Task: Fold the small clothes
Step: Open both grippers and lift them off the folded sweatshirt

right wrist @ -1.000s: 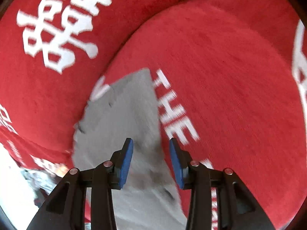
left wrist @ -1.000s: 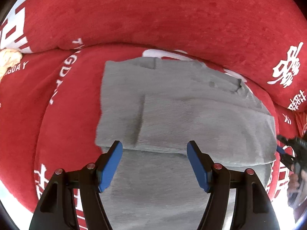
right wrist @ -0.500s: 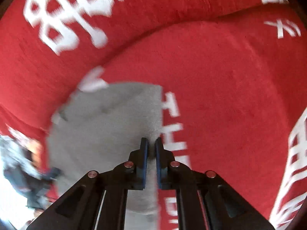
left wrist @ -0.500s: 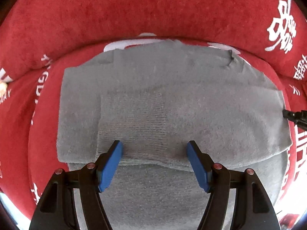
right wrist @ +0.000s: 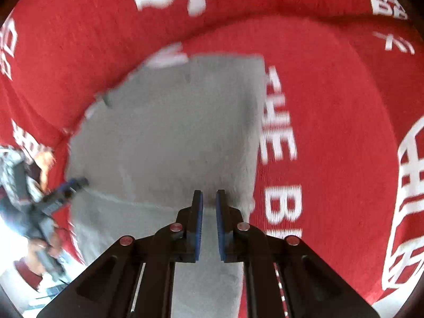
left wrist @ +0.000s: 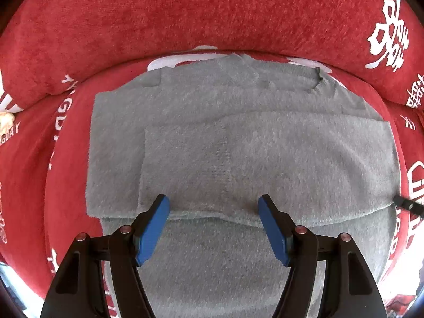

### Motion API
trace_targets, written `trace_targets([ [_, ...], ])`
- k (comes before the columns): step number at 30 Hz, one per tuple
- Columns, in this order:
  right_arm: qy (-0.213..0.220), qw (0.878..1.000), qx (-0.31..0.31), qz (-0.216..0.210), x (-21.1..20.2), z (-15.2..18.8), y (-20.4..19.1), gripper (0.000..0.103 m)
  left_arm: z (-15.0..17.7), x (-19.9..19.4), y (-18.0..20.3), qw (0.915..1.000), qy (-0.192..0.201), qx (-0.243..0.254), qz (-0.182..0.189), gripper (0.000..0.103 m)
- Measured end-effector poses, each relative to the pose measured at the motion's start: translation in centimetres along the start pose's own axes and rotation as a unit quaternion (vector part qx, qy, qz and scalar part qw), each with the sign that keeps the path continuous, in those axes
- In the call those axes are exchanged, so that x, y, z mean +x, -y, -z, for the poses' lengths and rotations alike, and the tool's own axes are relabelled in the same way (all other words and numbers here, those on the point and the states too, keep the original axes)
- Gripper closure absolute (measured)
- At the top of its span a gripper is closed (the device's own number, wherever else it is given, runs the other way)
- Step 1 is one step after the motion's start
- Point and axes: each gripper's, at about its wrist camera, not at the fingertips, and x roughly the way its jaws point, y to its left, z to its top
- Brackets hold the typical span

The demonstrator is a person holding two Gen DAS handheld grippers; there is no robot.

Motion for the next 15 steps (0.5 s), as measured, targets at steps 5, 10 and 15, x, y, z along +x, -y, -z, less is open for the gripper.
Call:
trace_targets([
  [5, -0.009, 1.0, 0.015, 0.006, -0.3, 2.8, 0.6, 0.096, 0.8, -1.4, -0.1, 1.0, -0.003, -0.003, 0.0, 0.033],
  [10, -0.014, 0.999, 0.042, -0.011, -1.9, 4.9, 0.5, 0.091, 2.0, -2.7, 0.4, 0.9999, -0.016, -0.003, 0.002, 0.033],
  [15, -0.029, 0.997, 0.057, -0.033, -2.3, 6.2, -0.3, 0.082, 3.2, -3.9, 1.2, 0.9996, -0.026, 0.004, 0.004, 0.033],
])
